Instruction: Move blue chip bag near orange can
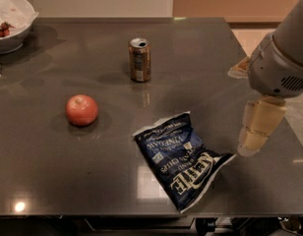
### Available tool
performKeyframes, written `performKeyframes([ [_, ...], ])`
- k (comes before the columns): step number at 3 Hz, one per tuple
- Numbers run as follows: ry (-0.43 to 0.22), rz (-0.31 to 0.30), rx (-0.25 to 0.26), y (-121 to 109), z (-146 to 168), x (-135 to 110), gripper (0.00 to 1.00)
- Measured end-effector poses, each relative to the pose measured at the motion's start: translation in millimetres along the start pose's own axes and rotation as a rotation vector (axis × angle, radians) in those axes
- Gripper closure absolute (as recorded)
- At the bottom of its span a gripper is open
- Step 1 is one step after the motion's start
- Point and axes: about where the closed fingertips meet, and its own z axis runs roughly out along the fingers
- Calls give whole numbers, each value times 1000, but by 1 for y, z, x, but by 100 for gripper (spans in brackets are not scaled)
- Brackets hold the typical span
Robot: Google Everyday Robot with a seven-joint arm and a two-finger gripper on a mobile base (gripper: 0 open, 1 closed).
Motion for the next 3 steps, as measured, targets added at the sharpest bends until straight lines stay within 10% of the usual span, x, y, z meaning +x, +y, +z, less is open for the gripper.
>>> performKeyframes([
  [3,-56,-69,-72,46,62,-12,0],
])
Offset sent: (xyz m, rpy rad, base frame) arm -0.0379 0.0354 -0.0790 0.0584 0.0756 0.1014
